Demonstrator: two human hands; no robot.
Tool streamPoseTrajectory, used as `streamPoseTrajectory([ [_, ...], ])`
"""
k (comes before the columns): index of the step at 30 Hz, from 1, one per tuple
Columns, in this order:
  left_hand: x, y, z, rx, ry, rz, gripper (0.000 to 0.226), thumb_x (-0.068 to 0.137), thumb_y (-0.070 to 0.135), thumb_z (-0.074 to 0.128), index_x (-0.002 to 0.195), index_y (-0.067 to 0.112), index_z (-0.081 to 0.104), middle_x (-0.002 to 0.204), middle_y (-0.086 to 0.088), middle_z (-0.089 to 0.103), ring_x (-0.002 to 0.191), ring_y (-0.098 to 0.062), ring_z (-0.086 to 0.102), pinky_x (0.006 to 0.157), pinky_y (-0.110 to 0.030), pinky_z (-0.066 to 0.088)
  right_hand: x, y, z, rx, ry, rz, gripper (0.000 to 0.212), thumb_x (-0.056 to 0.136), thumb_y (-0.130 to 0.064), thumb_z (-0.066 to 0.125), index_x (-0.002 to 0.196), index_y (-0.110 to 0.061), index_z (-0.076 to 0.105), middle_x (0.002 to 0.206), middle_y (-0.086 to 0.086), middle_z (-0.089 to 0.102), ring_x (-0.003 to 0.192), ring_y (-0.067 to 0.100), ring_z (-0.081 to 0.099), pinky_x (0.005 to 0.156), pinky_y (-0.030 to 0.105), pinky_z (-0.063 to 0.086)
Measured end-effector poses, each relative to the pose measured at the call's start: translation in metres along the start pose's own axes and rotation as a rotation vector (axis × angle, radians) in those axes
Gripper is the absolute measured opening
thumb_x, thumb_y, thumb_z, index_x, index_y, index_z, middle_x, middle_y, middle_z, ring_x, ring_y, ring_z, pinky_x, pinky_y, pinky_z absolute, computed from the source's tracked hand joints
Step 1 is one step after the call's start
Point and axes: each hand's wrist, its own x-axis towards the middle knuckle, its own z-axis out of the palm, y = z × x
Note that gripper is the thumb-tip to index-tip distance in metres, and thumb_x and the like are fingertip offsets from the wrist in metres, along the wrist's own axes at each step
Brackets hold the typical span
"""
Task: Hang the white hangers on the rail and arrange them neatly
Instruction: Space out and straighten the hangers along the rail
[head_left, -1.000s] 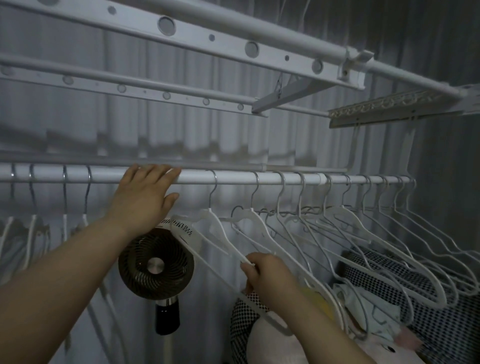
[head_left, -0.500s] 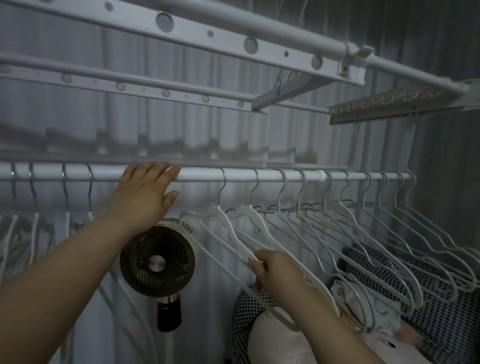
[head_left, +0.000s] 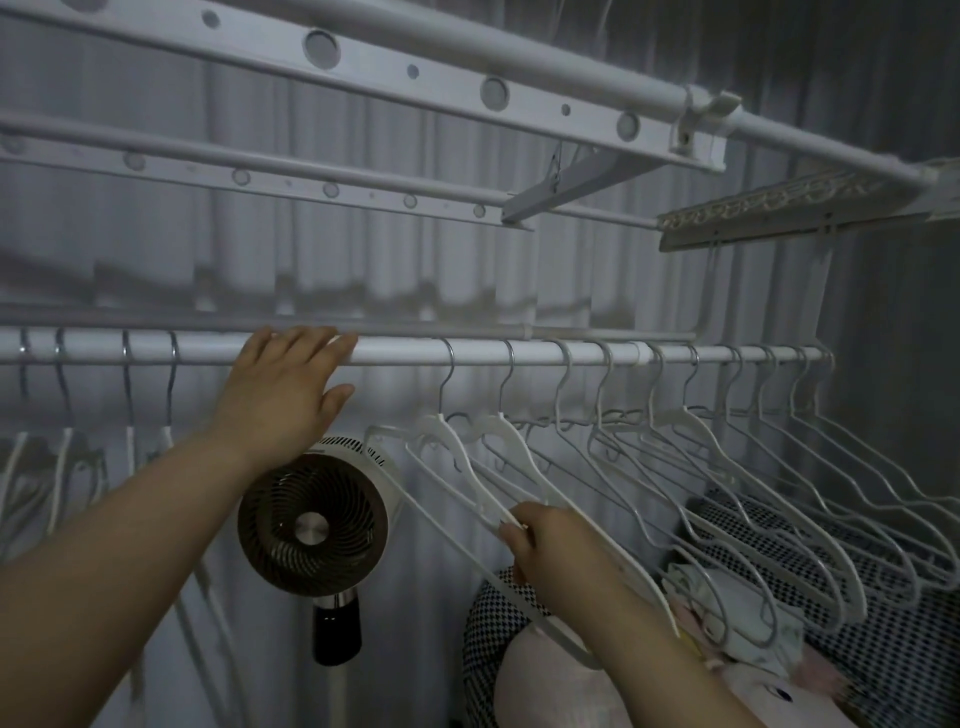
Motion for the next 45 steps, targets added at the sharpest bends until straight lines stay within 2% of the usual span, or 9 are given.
streamPoseTrajectory([
  [6,-0.003,0.006,-0.005,-0.033,-0.005,-0.078,0.062,0.084,0.042,0.039,0.137,0.011,0.039,0.145,-0.014,0.038,0.136,-0.031,0.031,0.112,-0.046,0.014,0.001,-0.002,-0.011,0.015,0.015,-0.003,0.042,0.094,-0.034,0.044,0.13,-0.013,0.047,0.113,0.015,0.065,0.105,0.025,0.059,0.08,0.025,0.045],
  [9,-0.011,0.009,-0.012,-0.082,-0.059,-0.131,0.078,0.075,0.054,0.024,0.141,0.014,0.032,0.15,-0.012,0.029,0.14,-0.028,0.023,0.114,-0.041,0.009,-0.003,-0.007,-0.021,-0.093,0.112,-0.093,0.048,0.093,-0.042,0.041,0.136,-0.019,0.039,0.122,0.003,0.06,0.113,0.019,0.054,0.089,0.025,0.043],
  [11,-0.022,0.009,-0.019,-0.089,-0.059,-0.143,0.089,0.067,0.061,0.011,0.141,0.015,0.033,0.15,-0.011,0.03,0.14,-0.027,0.023,0.114,-0.04,0.009,-0.003,-0.013,-0.022,-0.109,0.26,-0.219,0.045,0.091,-0.041,0.041,0.129,-0.017,0.049,0.119,0.002,0.061,0.111,0.019,0.055,0.09,0.028,0.044],
  [15,-0.047,0.0,-0.037,-0.075,0.014,-0.19,0.083,0.07,0.055,0.014,0.132,0.01,0.047,0.139,-0.013,0.046,0.134,-0.031,0.037,0.112,-0.044,0.018,-0.001,-0.04,-0.011,-0.058,0.457,-0.444,0.034,0.072,-0.035,0.045,0.084,-0.015,0.07,0.078,-0.001,0.071,0.077,0.017,0.066,0.066,0.026,0.054],
  [20,-0.076,-0.036,-0.053,0.015,0.113,-0.171,0.049,0.079,0.031,0.034,0.095,0.003,0.071,0.097,-0.018,0.071,0.096,-0.038,0.066,0.091,-0.035,0.039,-0.013,-0.081,0.021,0.276,0.158,-0.477,0.051,0.074,-0.04,0.039,0.113,-0.014,0.062,0.114,0.0,0.061,0.108,0.01,0.048,0.082,-0.002,0.025],
  [26,-0.091,-0.089,-0.067,0.063,0.064,-0.215,0.053,0.077,0.03,0.033,0.102,-0.001,0.068,0.105,-0.024,0.068,0.093,-0.042,0.065,0.083,-0.054,0.047,-0.016,-0.136,0.067,0.482,-0.136,-0.313,0.038,0.089,-0.031,0.053,0.123,-0.015,0.052,0.117,-0.001,0.057,0.11,0.011,0.05,0.098,0.024,0.04],
  [31,-0.085,-0.132,-0.067,0.114,0.034,-0.092,0.049,0.077,0.027,0.036,0.105,-0.001,0.065,0.106,-0.024,0.067,0.087,-0.041,0.067,0.077,-0.055,0.049,-0.008,-0.172,0.096,0.558,-0.234,-0.194,0.014,0.088,-0.023,0.056,0.101,-0.026,0.053,0.079,-0.016,0.052,0.07,-0.001,0.05,0.069,0.013,0.041],
  [38,-0.063,-0.147,-0.053,-0.01,0.065,-0.01,0.051,0.078,0.024,0.044,0.122,0.002,0.055,0.127,-0.023,0.055,0.11,-0.042,0.055,0.098,-0.045,0.036,-0.017,-0.182,0.11,0.615,-0.203,-0.092,0.019,0.092,-0.009,0.048,0.083,-0.023,0.057,0.061,-0.001,0.047,0.037,-0.002,0.047,0.04,0.008,0.036],
  [45,-0.053,-0.145,-0.039,-0.055,0.046,0.016,0.057,0.081,0.034,0.04,0.131,0.008,0.047,0.129,-0.016,0.055,0.118,-0.033,0.05,0.105,-0.041,0.024,-0.022,-0.164,0.095,0.468,-0.033,0.016,0.033,0.093,-0.012,0.048,0.071,-0.036,0.054,0.055,-0.006,0.047,0.042,0.0,0.047,0.047,0.01,0.036],
])
